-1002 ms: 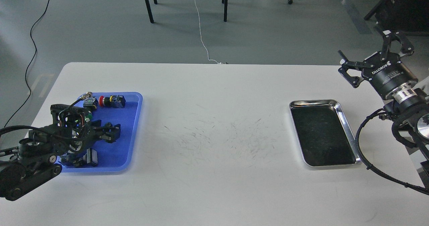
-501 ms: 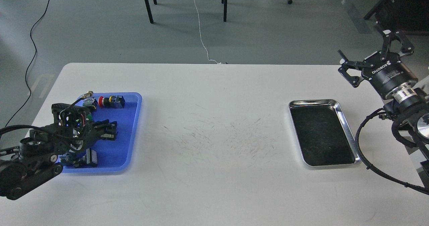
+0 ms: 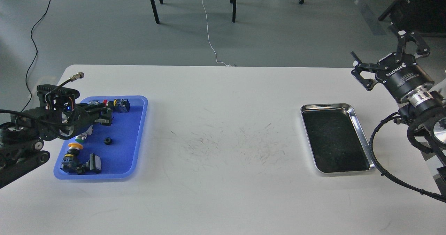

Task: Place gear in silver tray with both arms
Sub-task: 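Lift the black gear with the left gripper and carry it toward the table center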

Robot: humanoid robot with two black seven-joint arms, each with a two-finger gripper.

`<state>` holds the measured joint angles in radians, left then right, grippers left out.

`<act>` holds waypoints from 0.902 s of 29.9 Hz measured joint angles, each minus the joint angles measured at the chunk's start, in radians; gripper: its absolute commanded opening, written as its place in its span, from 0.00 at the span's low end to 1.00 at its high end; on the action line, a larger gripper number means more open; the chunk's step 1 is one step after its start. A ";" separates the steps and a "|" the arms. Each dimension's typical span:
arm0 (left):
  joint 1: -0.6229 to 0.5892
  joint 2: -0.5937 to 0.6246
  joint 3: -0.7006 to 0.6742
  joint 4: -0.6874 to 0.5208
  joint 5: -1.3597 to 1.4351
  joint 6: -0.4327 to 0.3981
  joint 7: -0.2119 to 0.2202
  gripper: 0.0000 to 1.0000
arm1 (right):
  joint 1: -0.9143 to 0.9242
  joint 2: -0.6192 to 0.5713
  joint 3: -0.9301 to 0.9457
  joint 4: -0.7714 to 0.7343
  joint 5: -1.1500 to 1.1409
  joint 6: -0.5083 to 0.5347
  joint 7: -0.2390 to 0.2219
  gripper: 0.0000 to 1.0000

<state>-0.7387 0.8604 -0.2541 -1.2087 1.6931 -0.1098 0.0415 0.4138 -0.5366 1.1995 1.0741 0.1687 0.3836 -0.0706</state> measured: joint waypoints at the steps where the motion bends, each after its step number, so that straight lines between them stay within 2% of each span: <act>1: -0.023 0.013 -0.002 -0.025 -0.007 -0.002 0.004 0.04 | 0.000 -0.001 0.000 0.000 0.000 0.000 0.000 0.99; 7: -0.177 0.017 -0.005 -0.176 -0.053 -0.006 0.050 0.05 | 0.002 -0.004 0.000 0.000 0.000 0.000 -0.001 0.99; 9: -0.215 -0.042 -0.006 -0.196 -0.054 -0.004 0.069 0.05 | 0.002 -0.004 0.000 -0.005 0.000 0.000 -0.003 0.99; 13: -0.245 -0.233 -0.006 -0.198 -0.050 0.001 0.097 0.05 | 0.002 -0.002 0.001 -0.020 0.000 -0.003 -0.003 0.99; 18: -0.259 -0.482 0.005 -0.120 -0.031 0.003 0.123 0.06 | 0.008 -0.013 -0.015 -0.103 -0.001 0.001 -0.004 0.99; 25: -0.198 -0.803 0.062 0.021 0.065 0.002 0.116 0.06 | 0.033 -0.014 -0.062 -0.133 -0.002 0.001 -0.009 0.99; 27: -0.185 -0.843 0.063 0.088 0.079 0.006 0.110 0.06 | 0.033 -0.014 -0.075 -0.137 -0.002 -0.001 -0.009 0.99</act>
<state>-0.9235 0.0174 -0.1906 -1.1206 1.7717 -0.1042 0.1514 0.4464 -0.5509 1.1245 0.9370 0.1672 0.3827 -0.0799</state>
